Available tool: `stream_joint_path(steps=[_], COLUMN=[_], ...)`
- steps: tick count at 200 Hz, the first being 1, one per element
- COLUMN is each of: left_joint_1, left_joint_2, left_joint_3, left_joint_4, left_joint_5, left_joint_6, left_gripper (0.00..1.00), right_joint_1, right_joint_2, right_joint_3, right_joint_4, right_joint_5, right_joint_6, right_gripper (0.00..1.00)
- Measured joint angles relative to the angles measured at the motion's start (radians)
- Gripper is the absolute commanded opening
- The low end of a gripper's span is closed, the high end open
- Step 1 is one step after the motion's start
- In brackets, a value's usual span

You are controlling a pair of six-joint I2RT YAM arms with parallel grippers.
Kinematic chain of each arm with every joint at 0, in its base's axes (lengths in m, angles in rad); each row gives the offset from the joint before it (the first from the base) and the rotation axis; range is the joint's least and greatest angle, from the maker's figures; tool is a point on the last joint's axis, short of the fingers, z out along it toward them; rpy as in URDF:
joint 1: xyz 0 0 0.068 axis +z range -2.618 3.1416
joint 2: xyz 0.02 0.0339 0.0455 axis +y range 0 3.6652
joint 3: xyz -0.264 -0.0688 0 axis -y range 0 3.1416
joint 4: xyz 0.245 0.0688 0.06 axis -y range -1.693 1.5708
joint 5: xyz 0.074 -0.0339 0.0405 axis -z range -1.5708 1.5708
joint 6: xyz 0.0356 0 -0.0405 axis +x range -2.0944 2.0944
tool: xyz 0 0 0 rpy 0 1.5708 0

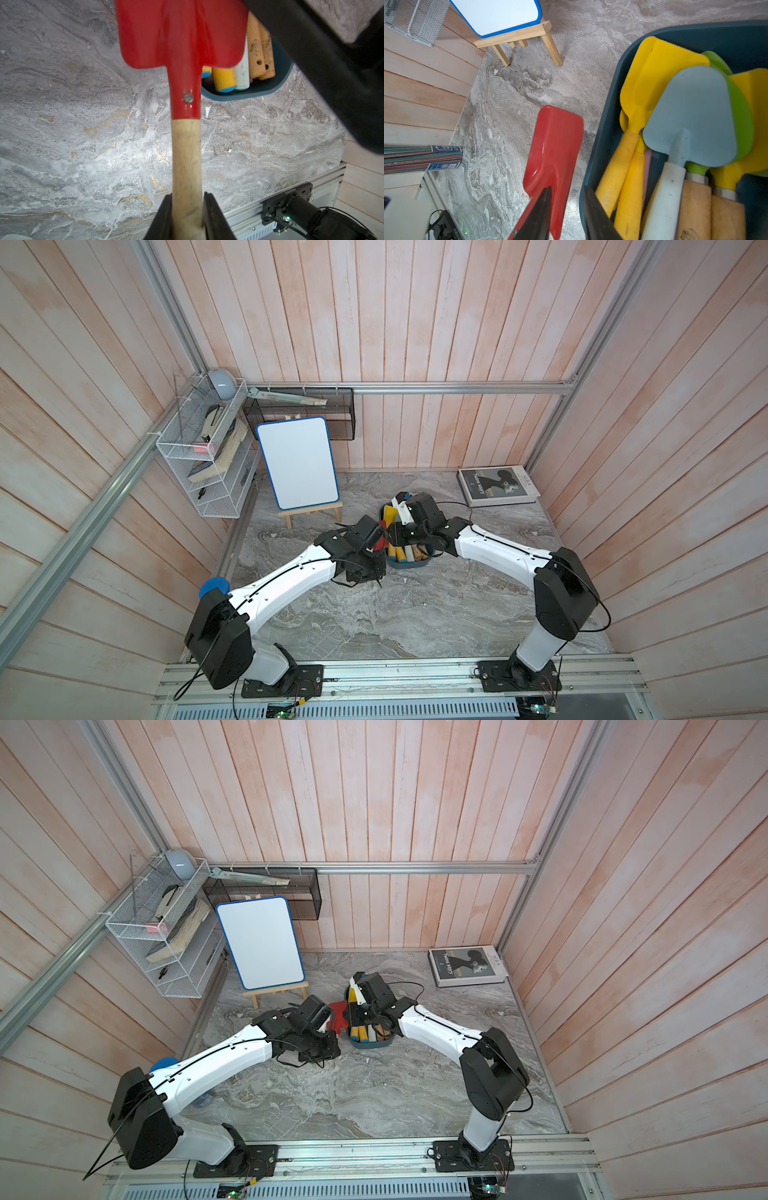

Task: Put the shovel into the storage box
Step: Place the shovel in the storage box.

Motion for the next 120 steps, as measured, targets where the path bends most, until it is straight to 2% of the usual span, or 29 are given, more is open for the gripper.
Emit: stream_joint_path(steps=[74, 120], left_joint_1=[-0.008, -0.010], left_joint_2=[-0.006, -0.006], left_joint_3=[0.000, 0.000], left_joint_4=[0.037, 0.057], left_joint_5=[0.003, 0.008], left_joint_6=[-0.006, -0.006], left_gripper=[0.01, 0.01], right_joint_1=[-0.019, -0.028], right_joint_2=[-0.008, -0.020], right_joint_3=[-0.046, -0.062], right_joint_4=[0.033, 0.064], right_joint_5=[-0.026, -0.048], right_joint_6=[0.018, 0.028], right_gripper=[0.21, 0.09])
